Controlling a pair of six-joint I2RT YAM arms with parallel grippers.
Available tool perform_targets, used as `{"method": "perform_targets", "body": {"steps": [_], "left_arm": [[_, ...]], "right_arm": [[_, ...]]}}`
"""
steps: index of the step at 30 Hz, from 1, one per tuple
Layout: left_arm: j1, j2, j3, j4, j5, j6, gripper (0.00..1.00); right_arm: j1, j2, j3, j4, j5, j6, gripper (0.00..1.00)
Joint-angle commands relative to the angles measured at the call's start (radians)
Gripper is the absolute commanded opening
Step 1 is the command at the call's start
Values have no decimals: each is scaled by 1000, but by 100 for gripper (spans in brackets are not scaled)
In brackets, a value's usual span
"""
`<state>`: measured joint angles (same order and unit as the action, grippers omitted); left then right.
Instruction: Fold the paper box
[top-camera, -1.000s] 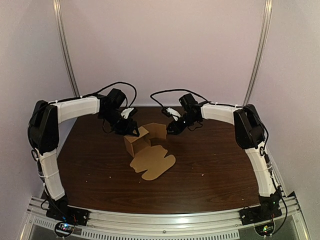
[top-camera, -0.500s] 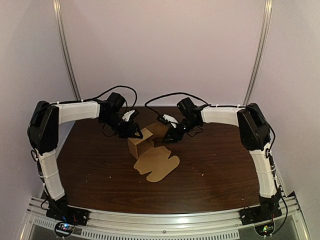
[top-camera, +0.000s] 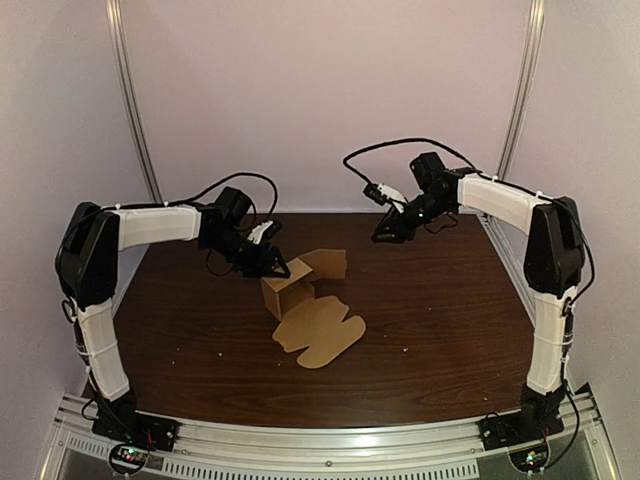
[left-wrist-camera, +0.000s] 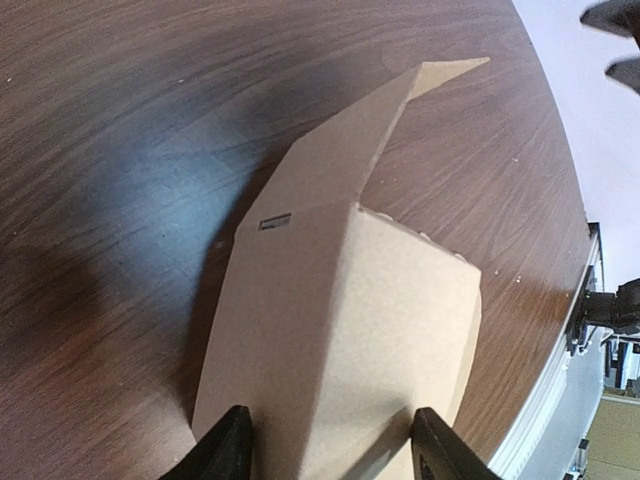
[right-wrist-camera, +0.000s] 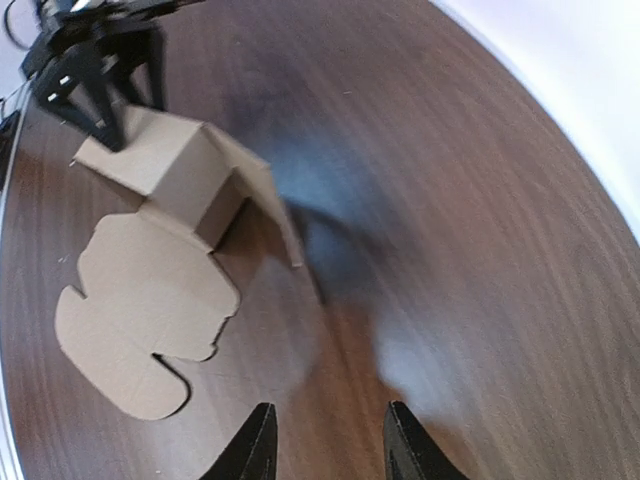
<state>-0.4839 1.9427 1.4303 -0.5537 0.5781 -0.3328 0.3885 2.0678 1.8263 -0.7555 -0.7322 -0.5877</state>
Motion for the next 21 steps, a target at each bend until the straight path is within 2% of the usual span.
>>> {"method": "perform_targets", "body": {"steps": [1,5,10,14,21], "left_arm": [[-29,6,-5,37,48,9,56],[-39,5,-8,34,51,11,56],[-48,10,-13,35,46,11,55],[-52,14,-15,35,39,8,55],[-54,25,-13,30,7,2,54]], "right_arm": [[-12,95,71,102,143,126,38],[-17,234,197,90,143,174,38],[25,335,270,105,158,191,38],[71,345,261,118,146,168,39],[98,225,79,144,-63,78,39]]}}
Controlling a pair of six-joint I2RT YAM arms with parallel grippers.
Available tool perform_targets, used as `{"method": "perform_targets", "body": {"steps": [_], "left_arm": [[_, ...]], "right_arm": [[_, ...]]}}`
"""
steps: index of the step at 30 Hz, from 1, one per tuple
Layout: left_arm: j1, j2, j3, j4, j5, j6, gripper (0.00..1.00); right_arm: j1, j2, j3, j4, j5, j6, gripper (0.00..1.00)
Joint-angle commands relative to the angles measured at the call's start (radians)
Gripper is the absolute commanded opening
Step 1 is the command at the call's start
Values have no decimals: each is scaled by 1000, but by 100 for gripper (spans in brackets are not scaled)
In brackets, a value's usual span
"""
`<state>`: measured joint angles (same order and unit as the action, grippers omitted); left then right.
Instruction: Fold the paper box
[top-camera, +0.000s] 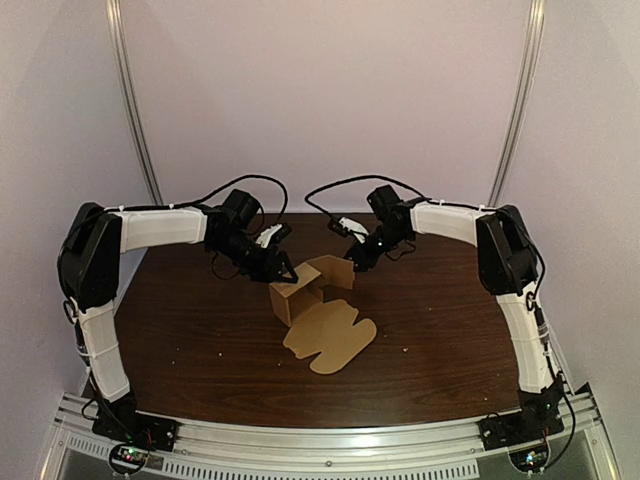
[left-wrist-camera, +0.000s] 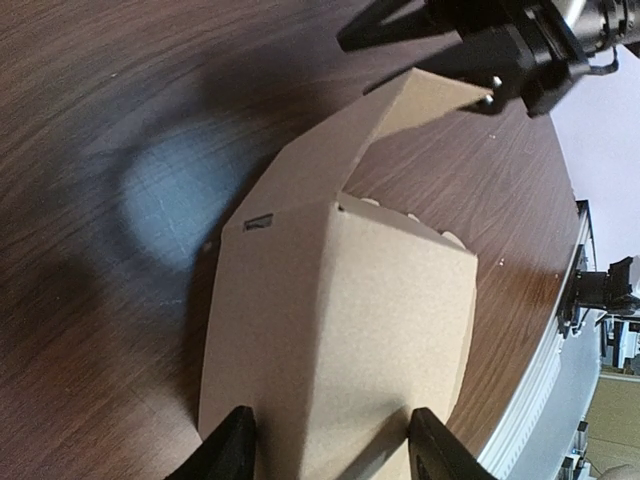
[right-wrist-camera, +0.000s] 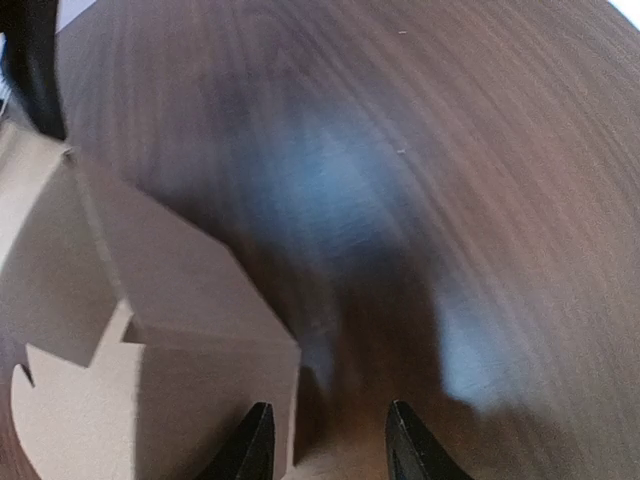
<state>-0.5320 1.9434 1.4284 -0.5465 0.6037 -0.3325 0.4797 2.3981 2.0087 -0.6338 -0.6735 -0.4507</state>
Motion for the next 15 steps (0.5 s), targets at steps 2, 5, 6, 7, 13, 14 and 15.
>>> {"method": "perform_targets", "body": {"steps": [2,5,6,7,13,14,15], "left_arm": [[-6,27,-8,21,-18,1,54],[-6,32,-4,22,-13,0,54],[-6,33,-2,21,-13,-1,54],[-6,35,-2,21,-13,-2,54],[-6,44,-6,26,-5,-5,54],[-6,45,-4,28,-2,-6,53],[-6,46,-5,29,-2,-7,53]], "right_arm": [[12,-141,-162,40,-139,-73,40],[25,-174,-219,65,-147,-84,42],[31,-179,-227,67,-153,-87,42],[38,-183,-231,67,-160,-89,42],[81,-189,-241,62,-161,-127,43],[86,-185,-236,67,-156,-126,43],[90,-175,-226,70,-156,-123,43]]}}
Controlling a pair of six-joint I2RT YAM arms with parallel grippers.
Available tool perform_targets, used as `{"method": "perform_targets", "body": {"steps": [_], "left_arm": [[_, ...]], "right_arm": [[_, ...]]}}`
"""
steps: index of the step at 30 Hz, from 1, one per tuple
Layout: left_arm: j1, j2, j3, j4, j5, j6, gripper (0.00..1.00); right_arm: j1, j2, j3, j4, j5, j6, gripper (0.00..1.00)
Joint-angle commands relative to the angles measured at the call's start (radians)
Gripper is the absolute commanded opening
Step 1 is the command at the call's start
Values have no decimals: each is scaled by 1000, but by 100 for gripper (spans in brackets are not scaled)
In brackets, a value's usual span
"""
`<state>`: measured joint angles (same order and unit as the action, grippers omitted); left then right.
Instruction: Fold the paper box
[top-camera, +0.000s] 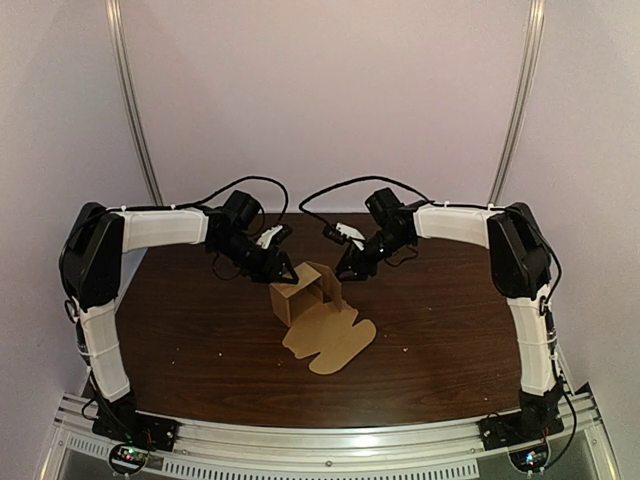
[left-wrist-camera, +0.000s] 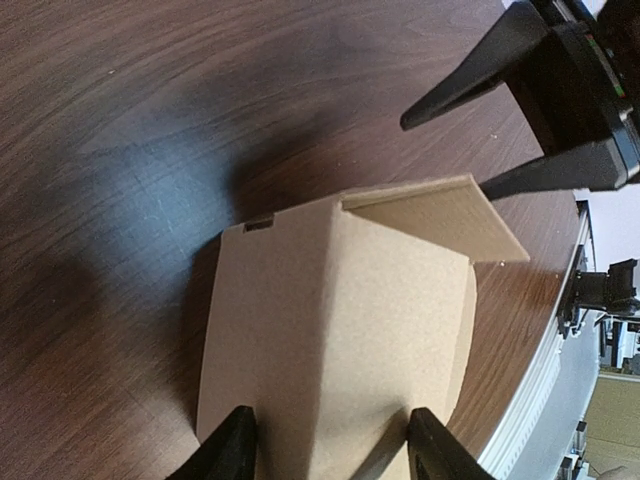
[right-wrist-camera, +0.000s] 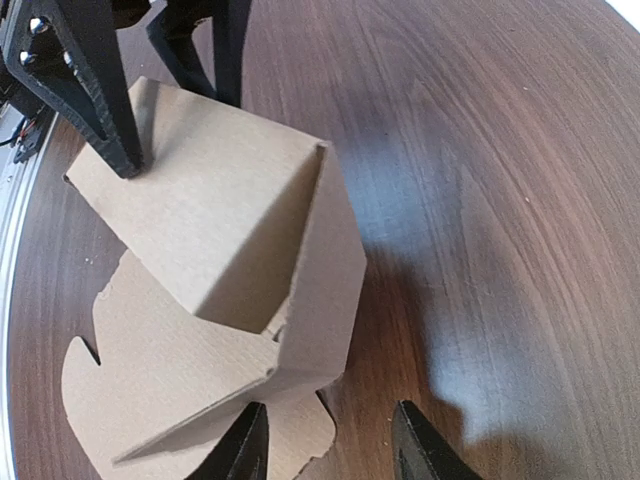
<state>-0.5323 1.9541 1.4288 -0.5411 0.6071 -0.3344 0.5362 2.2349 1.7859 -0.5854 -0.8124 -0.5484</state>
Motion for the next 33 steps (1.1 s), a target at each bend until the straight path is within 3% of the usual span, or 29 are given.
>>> {"method": "perform_targets", "body": {"steps": [1,7,14,33], "left_arm": [[-6,37,-5,25,-3,-7,53],[-6,37,-5,31,17,-15,53],[-5,50,-2,59,64,-36,53],[-2,74,16,155,267,-93,57]], "right_arm": [[35,-1,10,17,-22,-21,43],[51,6,11,-49,-54,-85,43],[73,2,-31,79,-18,-6,41],[121,31,-15,137,19,64,43]]}}
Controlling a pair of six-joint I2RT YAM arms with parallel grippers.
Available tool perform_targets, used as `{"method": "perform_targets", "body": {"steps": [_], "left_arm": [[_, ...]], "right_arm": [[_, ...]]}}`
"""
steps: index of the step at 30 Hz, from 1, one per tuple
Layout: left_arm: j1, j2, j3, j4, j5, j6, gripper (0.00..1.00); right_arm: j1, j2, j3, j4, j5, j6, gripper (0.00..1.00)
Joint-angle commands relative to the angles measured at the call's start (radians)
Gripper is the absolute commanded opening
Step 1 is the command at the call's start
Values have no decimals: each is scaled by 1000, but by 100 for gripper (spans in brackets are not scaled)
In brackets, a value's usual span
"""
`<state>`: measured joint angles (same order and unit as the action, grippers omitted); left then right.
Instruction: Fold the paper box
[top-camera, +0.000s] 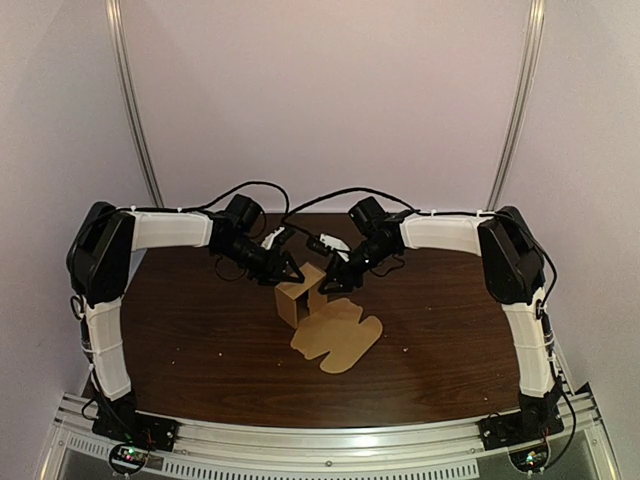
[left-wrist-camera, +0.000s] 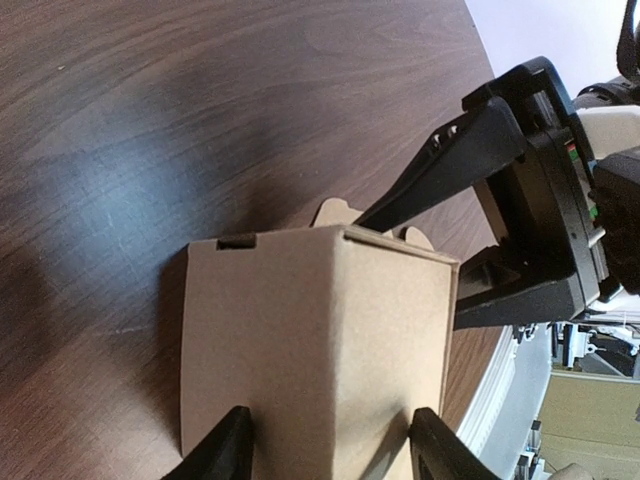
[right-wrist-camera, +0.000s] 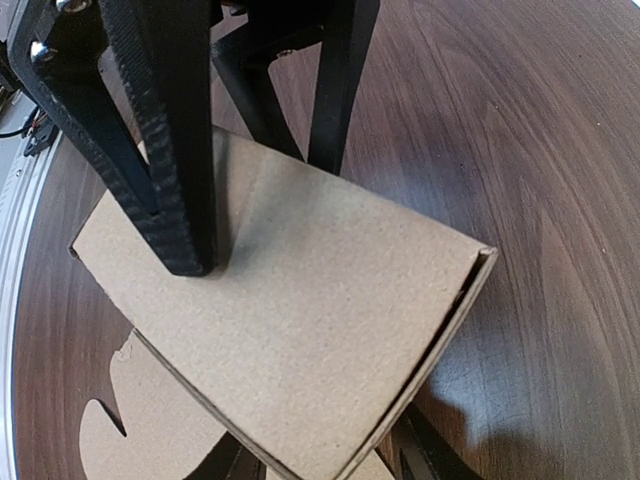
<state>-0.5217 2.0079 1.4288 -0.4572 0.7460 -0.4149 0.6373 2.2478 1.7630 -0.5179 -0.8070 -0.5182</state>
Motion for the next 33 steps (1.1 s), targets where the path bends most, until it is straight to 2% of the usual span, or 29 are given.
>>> {"method": "perform_targets", "body": {"steps": [1,6,10,16,20,24,28,33], "left_arm": [[-12,22,16,77,154,-16,57],[-12,27,-5,157,222,-67,57],[-11,38,-22,204,248,-103,57],[-9,46,-60,349,294,-219,57],[-3,51,-53,352,276,-230,57],[5,49,-52,332,257,-226,57],[9,39,-50,295,231,-206,57],[20,-1,-67,263,185,-185,57]], "right_arm": [[23,19,11,73,13,40,44],[33,35,29,106,-12,107,43],[39,53,45,139,-28,166,36],[47,49,27,209,39,253,31],[51,30,-11,251,69,296,25],[51,-2,-44,259,185,333,15],[50,-73,-88,218,273,316,6],[54,-208,-101,-16,319,175,2]]}}
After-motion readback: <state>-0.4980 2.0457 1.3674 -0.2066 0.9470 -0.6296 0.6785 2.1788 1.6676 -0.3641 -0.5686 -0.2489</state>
